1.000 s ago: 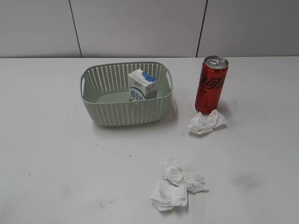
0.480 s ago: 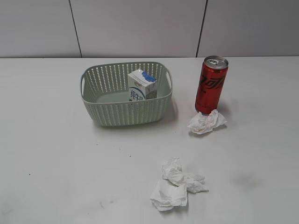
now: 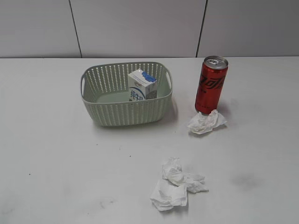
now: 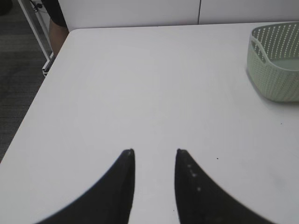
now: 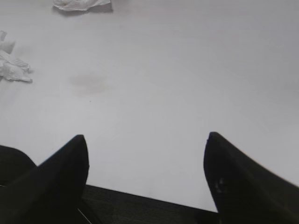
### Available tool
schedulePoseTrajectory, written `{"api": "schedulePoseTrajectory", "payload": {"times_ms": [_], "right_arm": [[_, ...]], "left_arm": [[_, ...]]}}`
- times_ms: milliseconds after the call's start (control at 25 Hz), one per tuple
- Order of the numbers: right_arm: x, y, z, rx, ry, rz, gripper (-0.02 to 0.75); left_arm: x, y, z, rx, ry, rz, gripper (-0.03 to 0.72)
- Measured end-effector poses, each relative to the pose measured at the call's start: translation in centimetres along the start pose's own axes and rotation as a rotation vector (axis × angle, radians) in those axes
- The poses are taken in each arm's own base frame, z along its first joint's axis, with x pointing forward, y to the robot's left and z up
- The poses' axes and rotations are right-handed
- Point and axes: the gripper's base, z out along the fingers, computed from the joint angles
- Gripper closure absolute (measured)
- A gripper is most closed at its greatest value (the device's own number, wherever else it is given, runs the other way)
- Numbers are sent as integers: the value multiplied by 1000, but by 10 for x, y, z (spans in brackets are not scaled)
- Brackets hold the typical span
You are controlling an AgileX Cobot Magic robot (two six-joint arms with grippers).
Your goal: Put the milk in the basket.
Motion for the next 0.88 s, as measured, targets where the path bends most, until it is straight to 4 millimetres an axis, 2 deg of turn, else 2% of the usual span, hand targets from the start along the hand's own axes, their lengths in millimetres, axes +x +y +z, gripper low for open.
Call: {"api": "schedulePoseTrajectory", "payload": {"times_ms": [440,880], "right_arm": [[0,0,0,0,0,0,134],[3,-2,-5,32,-32,29,272]], "left_arm": [[0,0,0,0,0,0,467],[0,0,0,0,0,0,467]]}}
